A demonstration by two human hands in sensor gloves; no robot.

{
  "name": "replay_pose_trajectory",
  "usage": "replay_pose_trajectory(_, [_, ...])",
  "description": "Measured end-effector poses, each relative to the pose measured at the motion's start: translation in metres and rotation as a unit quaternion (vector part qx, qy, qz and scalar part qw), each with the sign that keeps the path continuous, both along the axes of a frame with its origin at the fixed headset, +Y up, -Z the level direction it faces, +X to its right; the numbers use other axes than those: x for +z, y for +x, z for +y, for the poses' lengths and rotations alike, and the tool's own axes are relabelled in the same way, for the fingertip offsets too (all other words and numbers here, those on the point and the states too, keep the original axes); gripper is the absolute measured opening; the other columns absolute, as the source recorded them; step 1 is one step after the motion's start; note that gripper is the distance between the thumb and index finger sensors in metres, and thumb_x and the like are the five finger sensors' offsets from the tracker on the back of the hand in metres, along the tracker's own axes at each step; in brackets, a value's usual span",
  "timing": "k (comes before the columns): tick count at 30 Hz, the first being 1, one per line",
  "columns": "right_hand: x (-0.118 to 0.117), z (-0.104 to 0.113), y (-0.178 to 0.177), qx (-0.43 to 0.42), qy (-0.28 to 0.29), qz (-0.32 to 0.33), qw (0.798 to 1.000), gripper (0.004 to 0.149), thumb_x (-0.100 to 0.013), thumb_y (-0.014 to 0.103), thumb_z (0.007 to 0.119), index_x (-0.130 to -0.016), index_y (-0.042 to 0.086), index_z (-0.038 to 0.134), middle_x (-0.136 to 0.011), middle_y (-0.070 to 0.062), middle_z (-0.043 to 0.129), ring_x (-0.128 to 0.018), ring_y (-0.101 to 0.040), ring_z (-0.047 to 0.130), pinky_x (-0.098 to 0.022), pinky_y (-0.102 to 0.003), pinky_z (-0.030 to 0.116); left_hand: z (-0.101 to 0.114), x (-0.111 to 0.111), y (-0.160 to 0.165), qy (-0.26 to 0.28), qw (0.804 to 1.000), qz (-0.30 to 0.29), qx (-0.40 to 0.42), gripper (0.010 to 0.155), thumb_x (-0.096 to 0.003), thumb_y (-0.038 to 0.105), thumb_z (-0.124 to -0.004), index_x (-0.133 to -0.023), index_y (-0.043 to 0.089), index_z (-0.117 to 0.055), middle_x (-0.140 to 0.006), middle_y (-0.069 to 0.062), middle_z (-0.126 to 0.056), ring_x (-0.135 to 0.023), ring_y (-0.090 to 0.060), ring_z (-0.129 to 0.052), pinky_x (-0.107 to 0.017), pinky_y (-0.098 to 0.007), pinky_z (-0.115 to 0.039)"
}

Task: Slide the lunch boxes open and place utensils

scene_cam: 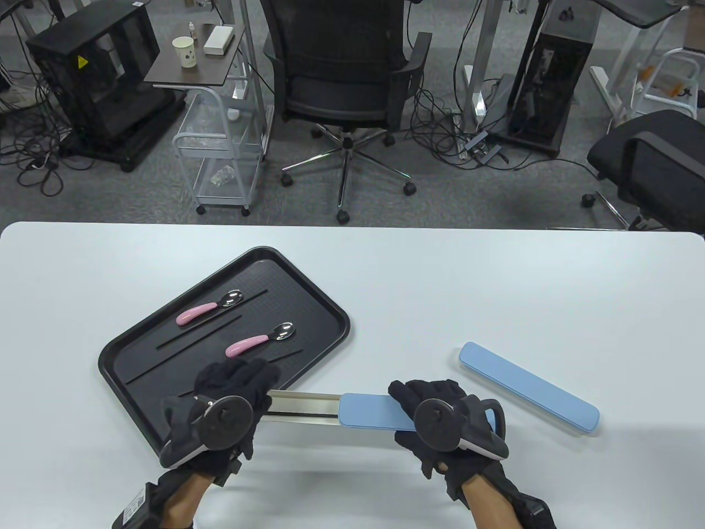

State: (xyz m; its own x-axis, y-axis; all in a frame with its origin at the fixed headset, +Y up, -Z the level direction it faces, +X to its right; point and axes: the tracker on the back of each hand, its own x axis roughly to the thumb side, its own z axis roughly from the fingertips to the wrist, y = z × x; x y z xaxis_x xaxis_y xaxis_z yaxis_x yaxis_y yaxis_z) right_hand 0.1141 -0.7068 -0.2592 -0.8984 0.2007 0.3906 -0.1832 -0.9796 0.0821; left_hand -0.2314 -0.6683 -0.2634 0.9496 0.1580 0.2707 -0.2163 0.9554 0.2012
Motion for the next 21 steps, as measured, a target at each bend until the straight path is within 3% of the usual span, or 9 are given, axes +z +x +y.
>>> replay_pose_trajectory(5, [0.000, 0.000, 0.002, 0.001, 0.002, -0.004, 1.000, 0.077, -0.043, 0.047, 0.088, -0.107, 0.031, 0.048, -0.107, -0.008, 0.056, -0.095, -0.037, 0.065, -0.073, -0.066, 0.044, -0.007, -0.016, -0.040, -0.041, 0.995, 0.093, 0.021, 0.059, -0.0423, 0.041, -0.084, -0.098, 0.033, -0.069, -0.109, 0.001, -0.067, -0.104, -0.036, -0.052, -0.073, -0.058, -0.034])
replay_pose_trajectory(11, [-0.001, 0.000, 0.003, 0.002, 0.000, -0.007, 1.000, 0.077, -0.043, 0.047, 0.088, -0.107, 0.031, 0.048, -0.107, -0.008, 0.056, -0.095, -0.037, 0.065, -0.073, -0.066, 0.044, -0.032, -0.039, -0.079, -0.112, 0.977, 0.179, 0.019, 0.064, -0.0413, 0.045, -0.086, -0.101, 0.032, -0.066, -0.112, 0.002, -0.062, -0.106, -0.037, -0.045, -0.074, -0.060, -0.027])
replay_pose_trajectory(21, [-0.002, 0.000, 0.005, 0.002, 0.000, -0.009, 1.000, 0.077, -0.043, 0.047, 0.088, -0.107, 0.031, 0.048, -0.107, -0.008, 0.056, -0.095, -0.037, 0.065, -0.073, -0.066, 0.044, -0.067, -0.066, -0.090, -0.212, 0.945, 0.244, -0.047, 0.063, -0.0407, 0.046, -0.087, -0.100, 0.030, -0.070, -0.107, -0.002, -0.071, -0.103, -0.038, -0.052, -0.073, -0.061, -0.027])
